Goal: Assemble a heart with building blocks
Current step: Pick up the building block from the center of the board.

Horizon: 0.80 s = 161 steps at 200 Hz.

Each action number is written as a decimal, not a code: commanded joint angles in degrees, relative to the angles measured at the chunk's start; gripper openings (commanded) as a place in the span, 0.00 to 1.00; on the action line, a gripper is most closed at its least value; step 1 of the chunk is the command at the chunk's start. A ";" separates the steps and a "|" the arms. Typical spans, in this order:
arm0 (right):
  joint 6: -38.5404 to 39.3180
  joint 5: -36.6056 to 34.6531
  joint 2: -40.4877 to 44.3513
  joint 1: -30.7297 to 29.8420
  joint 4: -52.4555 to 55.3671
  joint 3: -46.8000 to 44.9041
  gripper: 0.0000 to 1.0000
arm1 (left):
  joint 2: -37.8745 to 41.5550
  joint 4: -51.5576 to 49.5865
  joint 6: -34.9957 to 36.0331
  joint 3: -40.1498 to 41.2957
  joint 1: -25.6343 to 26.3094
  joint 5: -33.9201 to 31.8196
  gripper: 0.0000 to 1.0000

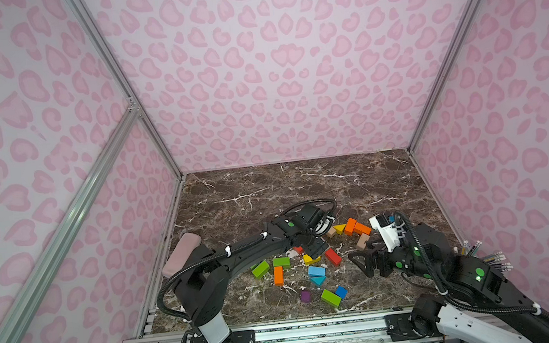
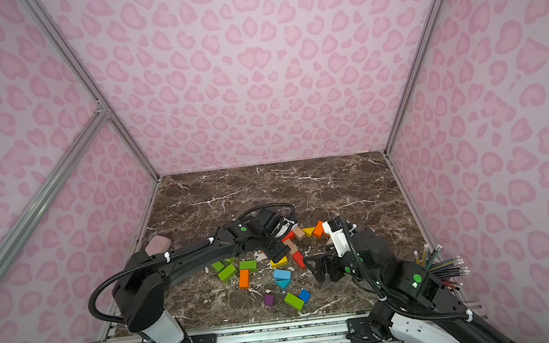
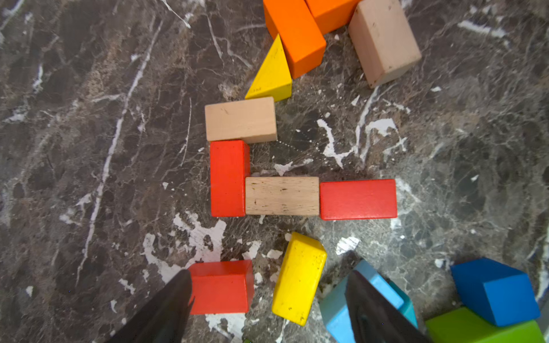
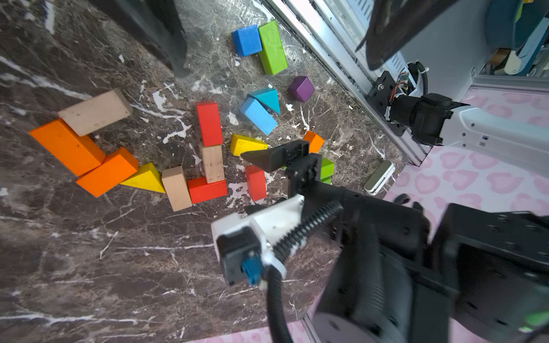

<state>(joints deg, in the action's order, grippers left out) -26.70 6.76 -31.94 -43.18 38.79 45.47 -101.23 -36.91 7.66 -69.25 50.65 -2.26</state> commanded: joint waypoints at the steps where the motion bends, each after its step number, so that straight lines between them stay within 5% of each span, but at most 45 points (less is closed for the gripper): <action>1: 1.04 -1.06 0.76 0.02 6.66 1.03 0.99 | -1.52 0.02 0.95 -0.79 0.23 -1.59 0.82; 161: 3.01 2.02 1.52 0.02 5.78 -1.00 0.99 | -9.07 -1.24 1.35 -0.87 0.33 3.16 0.71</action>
<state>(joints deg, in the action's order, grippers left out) -24.18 8.69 -30.55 -43.11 45.23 44.49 -109.69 -38.46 8.54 -69.34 51.00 -0.34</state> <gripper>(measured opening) 0.990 0.728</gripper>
